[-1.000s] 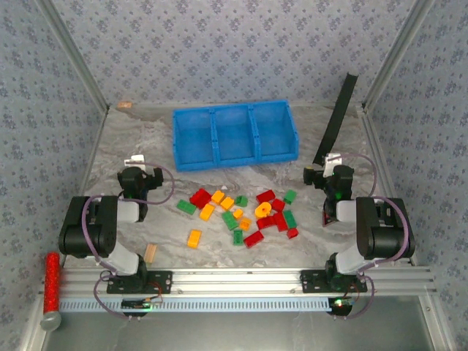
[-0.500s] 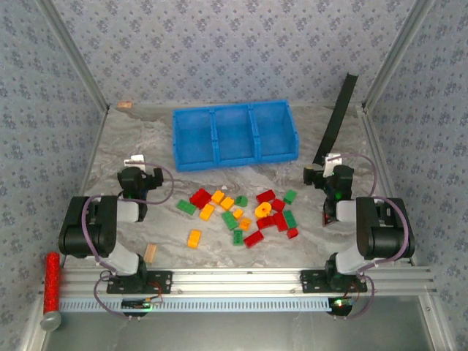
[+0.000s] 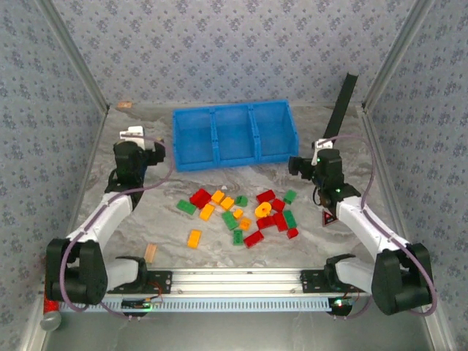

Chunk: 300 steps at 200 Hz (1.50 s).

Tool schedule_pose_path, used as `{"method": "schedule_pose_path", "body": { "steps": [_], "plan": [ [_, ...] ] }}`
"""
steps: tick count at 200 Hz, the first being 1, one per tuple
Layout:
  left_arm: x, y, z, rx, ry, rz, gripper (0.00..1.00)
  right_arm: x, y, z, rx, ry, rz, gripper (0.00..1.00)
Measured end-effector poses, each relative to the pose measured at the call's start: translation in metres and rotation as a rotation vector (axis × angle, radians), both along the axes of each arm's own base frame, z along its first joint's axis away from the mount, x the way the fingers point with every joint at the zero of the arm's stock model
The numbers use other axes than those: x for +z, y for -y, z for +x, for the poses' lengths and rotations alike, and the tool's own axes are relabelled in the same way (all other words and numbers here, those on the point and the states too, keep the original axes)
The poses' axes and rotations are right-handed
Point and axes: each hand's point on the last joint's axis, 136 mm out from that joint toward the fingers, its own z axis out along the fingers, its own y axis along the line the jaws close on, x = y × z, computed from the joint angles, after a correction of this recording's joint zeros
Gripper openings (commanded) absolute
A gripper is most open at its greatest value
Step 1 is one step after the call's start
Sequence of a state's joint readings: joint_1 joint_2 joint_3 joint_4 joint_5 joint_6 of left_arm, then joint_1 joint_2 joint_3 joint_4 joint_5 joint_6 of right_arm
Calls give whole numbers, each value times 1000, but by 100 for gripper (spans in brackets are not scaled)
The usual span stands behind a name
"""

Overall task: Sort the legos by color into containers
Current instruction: Pick up the lego from the middle-right of the table.

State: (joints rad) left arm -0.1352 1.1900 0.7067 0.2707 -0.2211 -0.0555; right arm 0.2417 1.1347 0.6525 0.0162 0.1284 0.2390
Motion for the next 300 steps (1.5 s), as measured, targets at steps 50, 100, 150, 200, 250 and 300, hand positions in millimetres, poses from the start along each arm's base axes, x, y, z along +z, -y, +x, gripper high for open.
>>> {"method": "schedule_pose_path", "body": {
  "steps": [50, 100, 150, 200, 250, 300],
  "plan": [
    [34, 53, -3, -119, -60, 26, 100, -51, -6, -42, -215, -271, 220, 96],
    [70, 83, -6, -193, -72, 47, 100, -92, -22, -60, -300, -429, 291, 89],
    [52, 92, -17, -230, -163, 84, 100, -122, -31, -65, -329, -548, 264, 80],
    [50, 94, -21, -243, -189, 106, 100, -133, -44, -54, -321, -595, 244, 68],
    [41, 94, -23, -247, -226, 120, 100, -143, -42, -52, -333, -656, 175, 46],
    [36, 104, -33, -252, -271, 146, 100, -138, -47, -49, -285, -689, 133, 33]
  ]
}}
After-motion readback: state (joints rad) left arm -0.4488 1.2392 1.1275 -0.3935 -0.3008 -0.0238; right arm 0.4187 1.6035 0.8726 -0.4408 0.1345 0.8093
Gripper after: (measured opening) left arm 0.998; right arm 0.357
